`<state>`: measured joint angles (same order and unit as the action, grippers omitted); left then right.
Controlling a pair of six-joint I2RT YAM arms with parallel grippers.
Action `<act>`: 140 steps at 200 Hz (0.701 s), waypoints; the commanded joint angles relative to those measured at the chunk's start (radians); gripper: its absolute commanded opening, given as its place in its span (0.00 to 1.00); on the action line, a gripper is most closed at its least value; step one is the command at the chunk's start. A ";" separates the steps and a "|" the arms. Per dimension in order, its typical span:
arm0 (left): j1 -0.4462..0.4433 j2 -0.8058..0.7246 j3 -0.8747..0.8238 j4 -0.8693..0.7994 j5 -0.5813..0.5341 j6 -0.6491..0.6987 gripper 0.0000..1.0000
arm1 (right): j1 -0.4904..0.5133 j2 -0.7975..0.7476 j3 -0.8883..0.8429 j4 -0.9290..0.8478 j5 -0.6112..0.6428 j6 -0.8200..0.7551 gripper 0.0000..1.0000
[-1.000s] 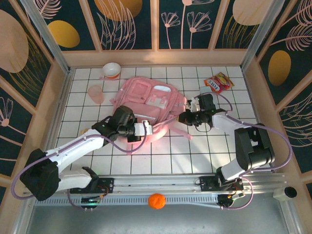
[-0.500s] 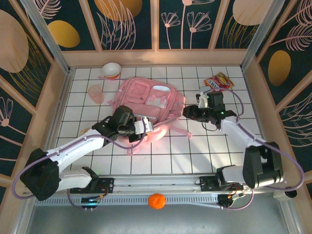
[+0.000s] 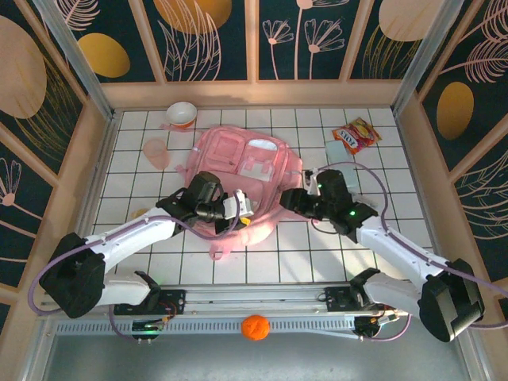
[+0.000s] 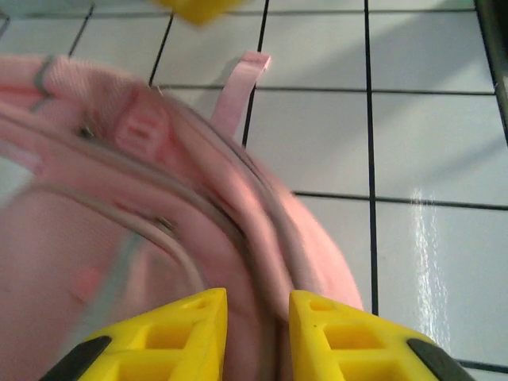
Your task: Pack the student bag
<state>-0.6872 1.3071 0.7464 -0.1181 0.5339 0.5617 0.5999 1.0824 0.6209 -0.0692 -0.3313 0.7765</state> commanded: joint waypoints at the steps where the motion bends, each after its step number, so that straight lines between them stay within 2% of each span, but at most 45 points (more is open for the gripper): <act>1: 0.000 0.025 0.029 0.095 0.080 -0.052 0.27 | 0.079 0.035 0.011 0.113 0.179 0.153 0.44; 38: 0.000 0.074 0.053 0.127 0.016 -0.104 0.16 | 0.140 0.101 0.043 0.054 0.288 0.283 0.44; 53: -0.001 0.081 0.056 0.165 0.036 -0.147 0.14 | 0.143 0.105 0.038 0.053 0.299 0.308 0.45; 64: 0.000 0.074 0.054 0.185 0.048 -0.159 0.18 | 0.143 0.101 0.037 0.047 0.306 0.311 0.45; 88: 0.005 0.023 0.026 0.236 -0.010 -0.193 0.34 | 0.140 0.086 0.042 0.013 0.308 0.311 0.46; 99: 0.031 -0.009 0.010 0.244 0.006 -0.188 0.37 | 0.140 0.078 0.039 -0.001 0.305 0.311 0.46; 120: 0.121 -0.045 0.019 0.160 0.051 -0.140 0.41 | 0.143 0.055 0.024 -0.011 0.319 0.302 0.46; 140: 0.190 -0.069 0.047 0.025 0.043 -0.014 0.48 | 0.139 0.025 -0.006 0.012 0.340 0.295 0.46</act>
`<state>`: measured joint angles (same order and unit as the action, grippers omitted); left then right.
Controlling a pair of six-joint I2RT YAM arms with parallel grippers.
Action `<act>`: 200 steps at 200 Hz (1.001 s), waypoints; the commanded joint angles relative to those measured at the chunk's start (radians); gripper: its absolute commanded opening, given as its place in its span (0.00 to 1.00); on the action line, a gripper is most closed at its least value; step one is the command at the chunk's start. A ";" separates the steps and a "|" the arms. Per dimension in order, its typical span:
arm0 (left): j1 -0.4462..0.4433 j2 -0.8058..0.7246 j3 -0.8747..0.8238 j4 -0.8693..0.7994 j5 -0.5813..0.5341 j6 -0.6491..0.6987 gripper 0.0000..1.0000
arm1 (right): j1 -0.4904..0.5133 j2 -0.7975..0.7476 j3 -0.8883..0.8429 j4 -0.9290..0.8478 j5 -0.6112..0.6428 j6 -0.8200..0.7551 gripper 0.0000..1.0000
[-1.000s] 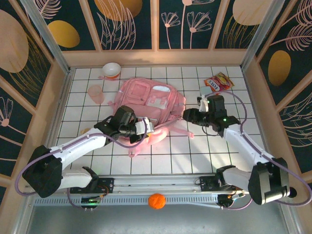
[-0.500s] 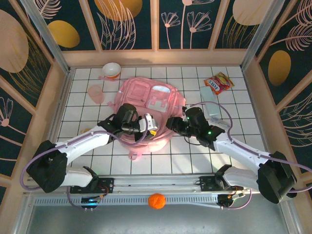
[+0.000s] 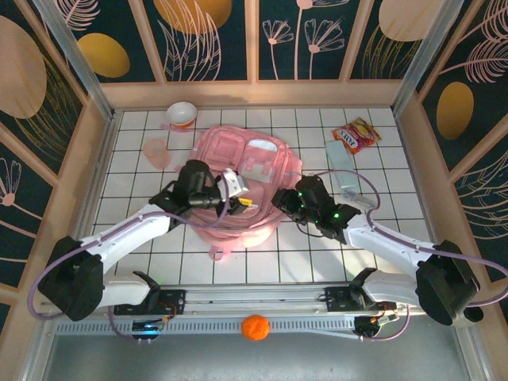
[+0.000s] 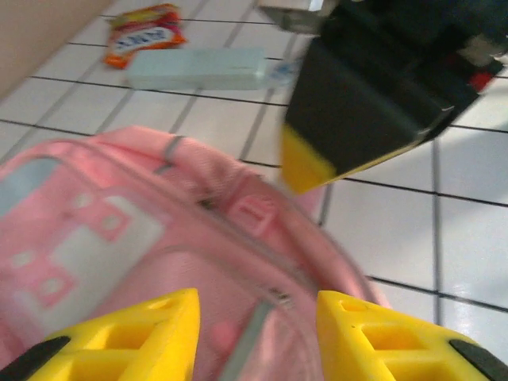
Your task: Pack the student bag
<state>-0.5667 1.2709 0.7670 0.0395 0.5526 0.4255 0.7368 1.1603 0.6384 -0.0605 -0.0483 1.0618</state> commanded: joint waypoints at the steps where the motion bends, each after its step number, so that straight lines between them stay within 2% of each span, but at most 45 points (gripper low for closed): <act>1: 0.072 -0.035 0.028 -0.137 0.023 0.127 0.48 | 0.001 -0.054 -0.025 0.004 0.057 0.009 0.46; 25: 0.085 -0.035 0.045 -0.257 -0.007 0.289 0.50 | -0.011 -0.057 -0.034 0.032 0.040 -0.009 0.46; 40: 0.084 0.004 0.070 -0.336 0.003 0.378 0.55 | -0.010 -0.042 -0.030 0.044 0.027 -0.023 0.46; 68: 0.082 0.086 0.124 -0.430 -0.028 0.480 0.64 | -0.009 0.003 -0.009 0.057 -0.004 -0.049 0.46; 99: 0.056 0.126 0.133 -0.446 -0.137 0.557 0.72 | 0.000 0.039 0.013 0.063 -0.015 -0.067 0.46; 132: -0.009 0.155 0.121 -0.425 -0.220 0.581 0.73 | 0.001 0.062 0.016 0.079 -0.037 -0.078 0.46; 164: -0.024 0.171 0.082 -0.299 -0.276 0.551 0.74 | 0.010 0.061 0.020 0.073 -0.039 -0.092 0.46; 200: -0.026 0.204 0.088 -0.262 -0.243 0.557 0.75 | 0.018 0.046 0.014 0.076 -0.036 -0.101 0.46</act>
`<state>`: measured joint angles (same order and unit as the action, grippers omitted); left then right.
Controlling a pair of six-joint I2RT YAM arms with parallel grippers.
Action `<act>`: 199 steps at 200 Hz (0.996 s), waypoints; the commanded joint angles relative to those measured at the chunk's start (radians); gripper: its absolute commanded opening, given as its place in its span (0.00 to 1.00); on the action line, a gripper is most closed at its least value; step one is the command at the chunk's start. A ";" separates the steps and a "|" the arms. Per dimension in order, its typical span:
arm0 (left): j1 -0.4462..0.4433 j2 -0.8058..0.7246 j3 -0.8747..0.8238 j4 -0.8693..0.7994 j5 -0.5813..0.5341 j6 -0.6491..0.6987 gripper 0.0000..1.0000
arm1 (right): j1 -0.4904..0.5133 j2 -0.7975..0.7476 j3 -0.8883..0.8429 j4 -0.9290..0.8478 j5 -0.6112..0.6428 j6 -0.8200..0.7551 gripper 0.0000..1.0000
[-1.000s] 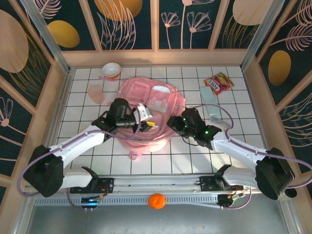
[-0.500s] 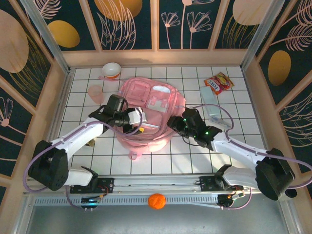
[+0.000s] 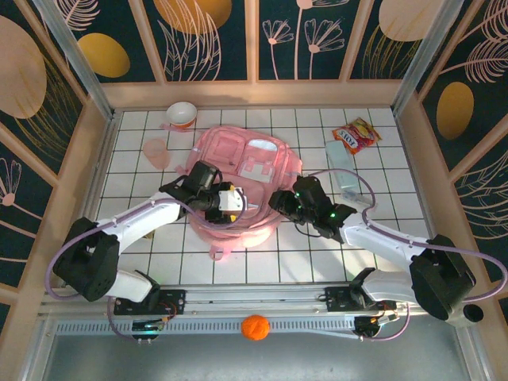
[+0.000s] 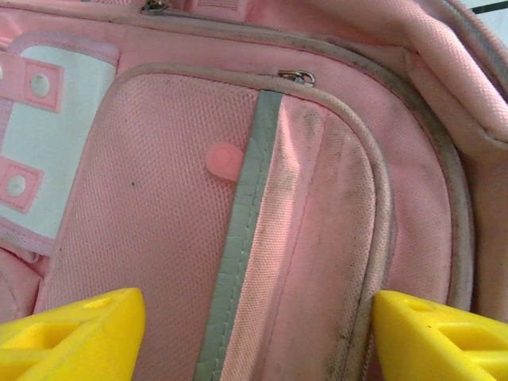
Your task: Pack the student bag
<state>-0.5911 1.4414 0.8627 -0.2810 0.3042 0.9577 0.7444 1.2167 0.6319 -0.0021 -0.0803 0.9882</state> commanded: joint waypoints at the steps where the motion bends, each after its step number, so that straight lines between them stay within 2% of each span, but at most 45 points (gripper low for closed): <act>1: -0.001 0.035 -0.007 0.058 0.007 0.026 0.75 | 0.010 -0.011 0.020 0.017 -0.004 -0.027 0.46; 60: -0.004 0.022 -0.004 -0.049 0.119 0.063 0.78 | 0.013 -0.032 0.015 0.003 0.018 -0.026 0.46; 91: -0.005 0.022 -0.044 -0.001 0.108 0.047 0.77 | 0.012 -0.025 0.017 0.004 0.011 -0.027 0.46; 141: -0.007 0.093 -0.033 0.101 0.016 -0.016 0.71 | 0.013 -0.035 0.020 -0.009 0.017 -0.032 0.46; 155: -0.006 0.097 -0.033 0.131 0.002 -0.029 0.61 | 0.013 -0.044 0.017 -0.013 0.024 -0.032 0.46; 170: -0.006 0.089 -0.038 0.157 -0.004 -0.041 0.46 | 0.013 -0.057 0.008 -0.015 0.032 -0.032 0.46; 190: -0.006 0.039 -0.051 0.189 0.020 -0.081 0.23 | 0.012 -0.084 0.002 -0.029 0.055 -0.053 0.46; 199: 0.001 0.002 -0.060 0.206 0.052 -0.109 0.10 | 0.009 -0.104 0.000 -0.038 0.071 -0.077 0.47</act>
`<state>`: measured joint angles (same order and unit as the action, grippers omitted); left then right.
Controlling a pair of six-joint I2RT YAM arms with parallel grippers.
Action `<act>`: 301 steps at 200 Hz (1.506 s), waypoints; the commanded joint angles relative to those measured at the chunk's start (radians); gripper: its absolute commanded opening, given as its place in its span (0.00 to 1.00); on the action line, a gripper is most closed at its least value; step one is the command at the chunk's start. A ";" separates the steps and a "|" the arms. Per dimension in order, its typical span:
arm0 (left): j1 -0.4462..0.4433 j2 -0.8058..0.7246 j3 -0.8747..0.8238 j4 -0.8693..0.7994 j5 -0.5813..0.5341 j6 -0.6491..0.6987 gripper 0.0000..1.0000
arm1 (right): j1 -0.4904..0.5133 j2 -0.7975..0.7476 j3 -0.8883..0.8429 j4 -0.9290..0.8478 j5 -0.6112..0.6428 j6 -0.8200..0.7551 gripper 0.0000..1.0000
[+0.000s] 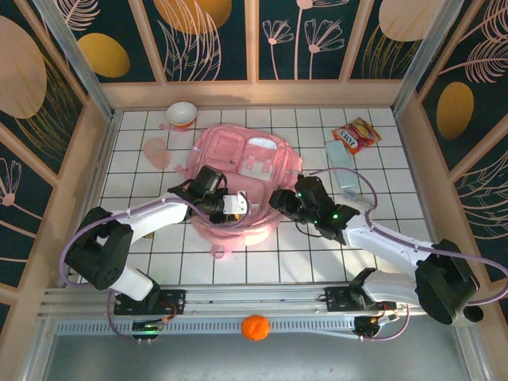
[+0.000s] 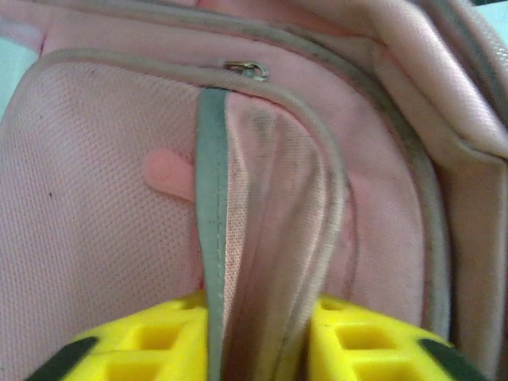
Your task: Pack the student bag
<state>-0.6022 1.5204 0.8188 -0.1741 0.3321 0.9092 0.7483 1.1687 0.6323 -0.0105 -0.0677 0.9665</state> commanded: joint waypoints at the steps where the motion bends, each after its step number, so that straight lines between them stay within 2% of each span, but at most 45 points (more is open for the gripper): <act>1: 0.013 -0.081 -0.017 0.101 0.029 -0.065 0.08 | 0.004 -0.058 -0.001 -0.030 0.061 -0.059 0.46; 9: 0.025 -0.113 -0.023 0.113 0.072 -0.094 0.03 | -0.001 -0.078 -0.004 -0.030 0.070 -0.093 0.47; 20: 0.053 -0.156 -0.028 0.130 0.142 -0.143 0.00 | -0.021 -0.102 -0.008 -0.014 0.057 -0.155 0.48; 48: 0.132 -0.252 -0.055 0.227 0.302 -0.271 0.00 | -0.132 -0.132 0.007 0.014 -0.087 -0.366 0.48; 67: 0.149 -0.286 -0.047 0.254 0.331 -0.306 0.00 | -0.217 -0.126 0.038 -0.002 -0.202 -0.587 0.48; 94: 0.153 -0.292 0.012 0.224 0.329 -0.302 0.00 | -0.316 -0.087 0.121 -0.097 -0.243 -0.918 0.49; 120: 0.153 -0.272 0.067 0.200 0.261 -0.288 0.00 | -0.330 -0.041 0.260 -0.219 -0.286 -1.056 0.49; 138: 0.153 -0.256 0.092 0.194 0.233 -0.294 0.00 | -0.266 -0.034 0.318 -0.253 -0.286 -1.029 0.48; 158: 0.153 -0.239 0.128 0.179 0.233 -0.329 0.00 | -0.114 -0.053 0.316 -0.192 -0.226 -0.915 0.46; 175: 0.153 -0.231 0.148 0.159 0.216 -0.361 0.00 | 0.010 -0.065 0.275 -0.050 -0.203 -0.739 0.44; 190: 0.153 -0.222 0.197 0.140 0.197 -0.371 0.00 | 0.122 -0.068 0.231 0.070 -0.127 -0.603 0.42; 211: 0.153 -0.202 0.228 0.125 0.183 -0.388 0.00 | 0.265 -0.053 0.160 0.229 -0.019 -0.507 0.33; 226: 0.153 -0.187 0.247 0.120 0.189 -0.403 0.00 | 0.337 -0.018 0.130 0.322 0.019 -0.471 0.31; 245: 0.153 -0.174 0.269 0.119 0.207 -0.419 0.00 | 0.373 0.056 0.129 0.385 0.017 -0.426 0.31; 264: 0.153 -0.171 0.292 0.115 0.217 -0.429 0.00 | 0.375 0.131 0.130 0.363 0.030 -0.366 0.29; 281: 0.154 -0.175 0.315 0.104 0.221 -0.428 0.00 | 0.363 0.170 0.089 0.328 0.100 -0.301 0.23; 301: 0.153 -0.181 0.367 0.044 0.236 -0.399 0.00 | 0.321 0.191 0.030 0.322 0.089 -0.255 0.22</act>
<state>-0.4534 1.3705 1.0664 -0.1989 0.5098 0.5034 1.1099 1.3388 0.7265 0.3111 -0.0448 0.6037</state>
